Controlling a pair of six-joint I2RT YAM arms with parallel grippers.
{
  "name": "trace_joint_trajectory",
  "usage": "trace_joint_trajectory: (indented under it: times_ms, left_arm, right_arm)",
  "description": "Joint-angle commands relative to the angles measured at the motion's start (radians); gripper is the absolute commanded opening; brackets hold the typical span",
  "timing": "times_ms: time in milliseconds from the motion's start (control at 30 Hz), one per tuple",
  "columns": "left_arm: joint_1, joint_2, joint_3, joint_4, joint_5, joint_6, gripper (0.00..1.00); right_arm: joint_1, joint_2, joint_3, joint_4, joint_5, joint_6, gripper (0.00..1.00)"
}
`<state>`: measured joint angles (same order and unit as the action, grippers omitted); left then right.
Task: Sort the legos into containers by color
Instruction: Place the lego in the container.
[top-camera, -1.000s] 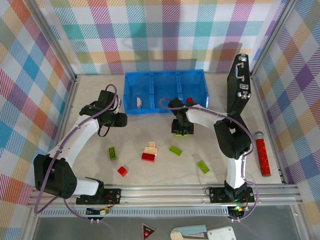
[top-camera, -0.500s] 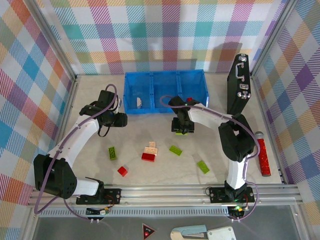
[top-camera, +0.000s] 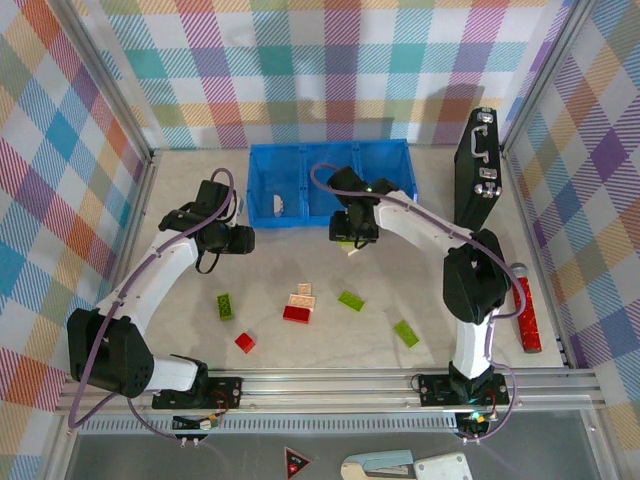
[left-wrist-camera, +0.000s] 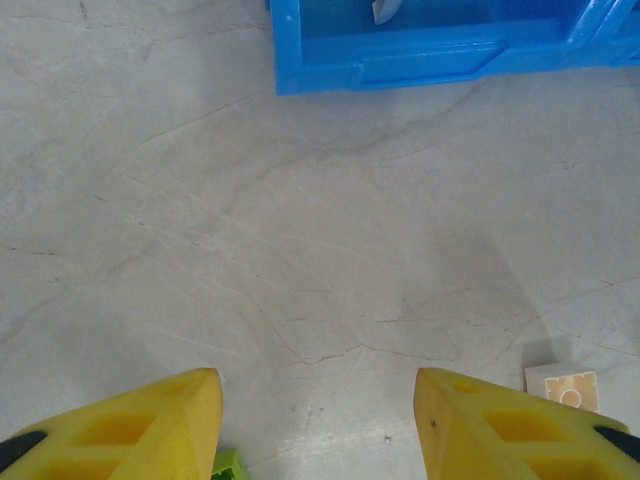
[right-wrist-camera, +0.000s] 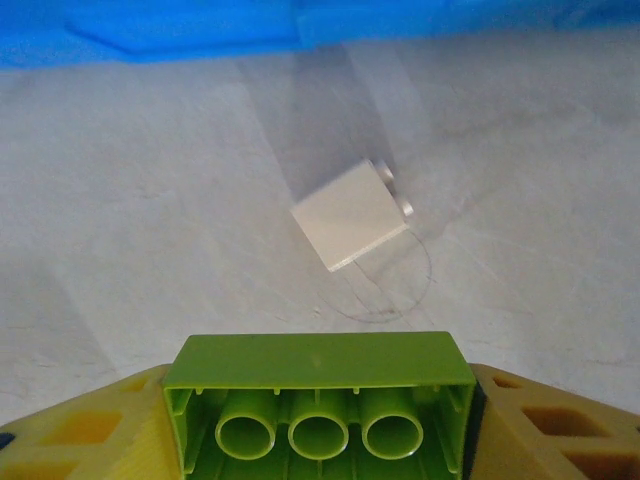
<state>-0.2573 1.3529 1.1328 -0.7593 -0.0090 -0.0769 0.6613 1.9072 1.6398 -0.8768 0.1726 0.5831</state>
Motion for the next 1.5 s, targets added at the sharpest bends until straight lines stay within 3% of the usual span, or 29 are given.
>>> trace_joint_trajectory:
  times_ms: [0, 867, 1467]
  left_arm:
    - [0.010, -0.017, 0.008, -0.016, 0.003, 0.014, 0.54]
    - [0.010, 0.003, 0.010, -0.023, -0.017, 0.017, 0.53]
    - [0.010, 0.030, 0.014, -0.029, -0.035, 0.024, 0.54]
  right_arm:
    - [0.004, 0.055, 0.088, -0.054, 0.008, -0.037, 0.56]
    - [-0.082, 0.489, 0.735, -0.200, -0.051, -0.143, 0.56]
    - [-0.113, 0.638, 0.809, -0.067, -0.085, -0.162, 0.56]
